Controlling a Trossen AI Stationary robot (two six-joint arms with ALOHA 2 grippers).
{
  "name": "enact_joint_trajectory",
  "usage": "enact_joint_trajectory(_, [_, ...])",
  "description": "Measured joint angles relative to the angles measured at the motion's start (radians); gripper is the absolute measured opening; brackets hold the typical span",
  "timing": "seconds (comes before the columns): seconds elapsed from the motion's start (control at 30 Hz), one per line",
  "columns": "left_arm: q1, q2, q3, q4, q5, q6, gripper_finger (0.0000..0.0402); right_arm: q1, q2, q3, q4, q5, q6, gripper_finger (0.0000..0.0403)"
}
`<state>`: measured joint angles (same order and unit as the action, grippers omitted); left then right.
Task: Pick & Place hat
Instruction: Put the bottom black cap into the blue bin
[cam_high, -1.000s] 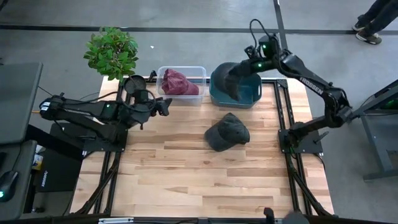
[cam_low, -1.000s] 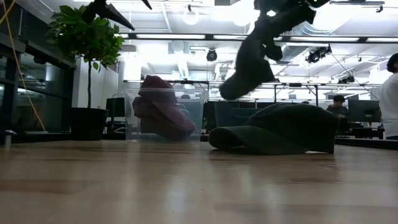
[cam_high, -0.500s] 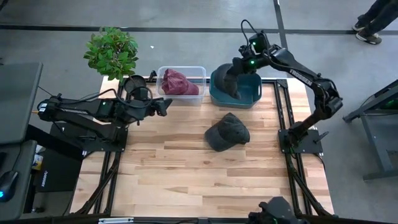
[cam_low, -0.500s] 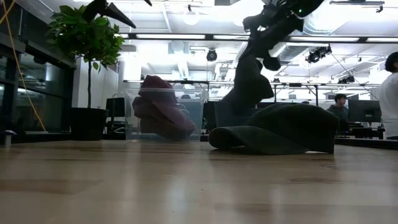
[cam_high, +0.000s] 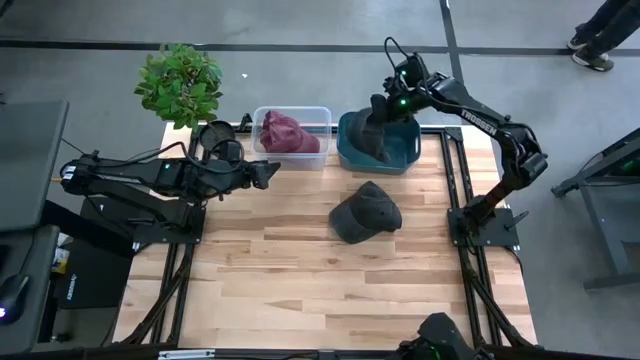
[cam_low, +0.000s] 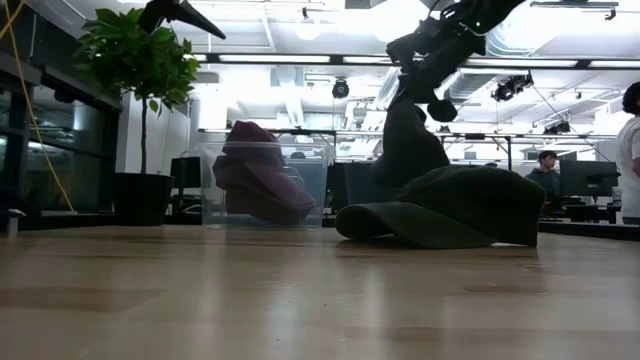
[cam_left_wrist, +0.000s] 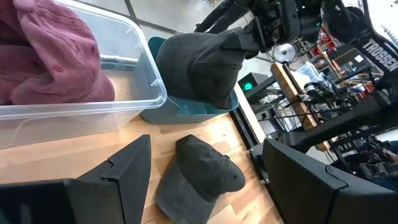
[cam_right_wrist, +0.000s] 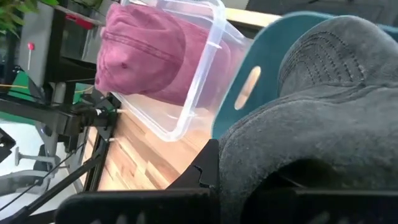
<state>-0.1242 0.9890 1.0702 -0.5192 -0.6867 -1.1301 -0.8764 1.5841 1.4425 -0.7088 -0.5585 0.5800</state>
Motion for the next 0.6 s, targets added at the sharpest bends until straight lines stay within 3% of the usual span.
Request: enact_joint_trajectory(0.6, [0.000,0.000,0.000,0.026,0.023,-0.006,0.0266,0.031,0.080,-0.001,-0.022,0.035,0.053,0.0000])
